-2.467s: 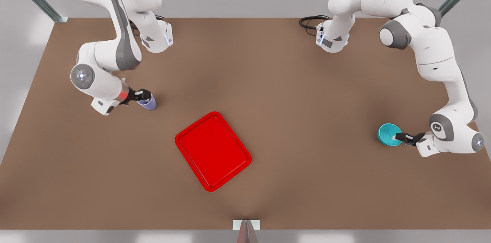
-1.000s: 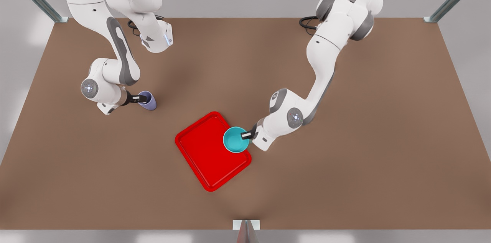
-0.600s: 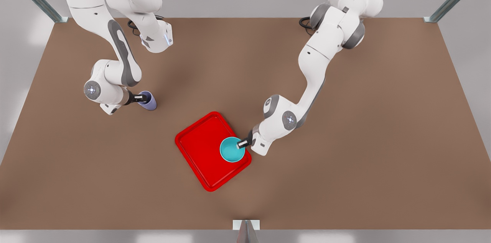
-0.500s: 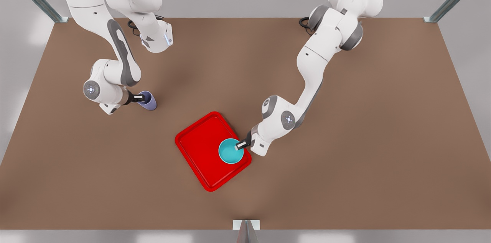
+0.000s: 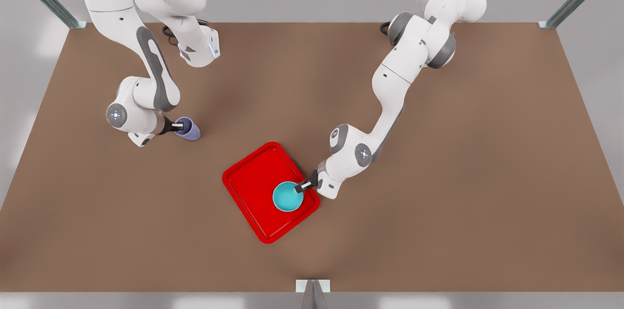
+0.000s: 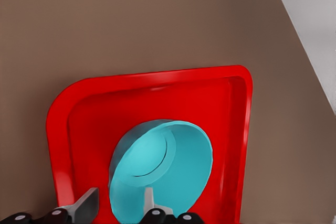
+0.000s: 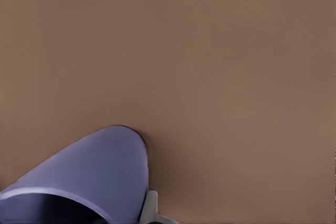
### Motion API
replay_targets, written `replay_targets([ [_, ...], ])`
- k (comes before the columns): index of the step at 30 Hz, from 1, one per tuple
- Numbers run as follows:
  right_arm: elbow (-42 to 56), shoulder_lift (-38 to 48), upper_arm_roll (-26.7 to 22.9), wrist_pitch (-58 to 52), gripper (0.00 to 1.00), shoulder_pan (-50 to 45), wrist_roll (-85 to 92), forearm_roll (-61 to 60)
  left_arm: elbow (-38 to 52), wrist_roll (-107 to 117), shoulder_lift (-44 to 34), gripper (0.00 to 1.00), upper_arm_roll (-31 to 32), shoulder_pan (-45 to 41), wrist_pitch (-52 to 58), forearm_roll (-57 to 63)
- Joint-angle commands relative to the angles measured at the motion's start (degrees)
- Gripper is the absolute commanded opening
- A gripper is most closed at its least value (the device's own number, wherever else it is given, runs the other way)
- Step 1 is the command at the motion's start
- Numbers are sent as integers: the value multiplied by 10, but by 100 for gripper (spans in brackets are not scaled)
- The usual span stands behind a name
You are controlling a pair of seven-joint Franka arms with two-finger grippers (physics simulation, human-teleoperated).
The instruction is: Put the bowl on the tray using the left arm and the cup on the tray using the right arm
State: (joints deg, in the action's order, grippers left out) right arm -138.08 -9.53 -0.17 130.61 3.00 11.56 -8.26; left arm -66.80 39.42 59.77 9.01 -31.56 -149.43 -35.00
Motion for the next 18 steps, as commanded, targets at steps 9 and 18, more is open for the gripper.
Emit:
replay_targets([
  [9,32,3,23,-8,21,-5,5,3,-4,-272,-176,100,-256,9,471,159],
  [18,295,-66,29,-168,21,-144,-130,2,-74,-382,-373,100,-96,217,547,369],
])
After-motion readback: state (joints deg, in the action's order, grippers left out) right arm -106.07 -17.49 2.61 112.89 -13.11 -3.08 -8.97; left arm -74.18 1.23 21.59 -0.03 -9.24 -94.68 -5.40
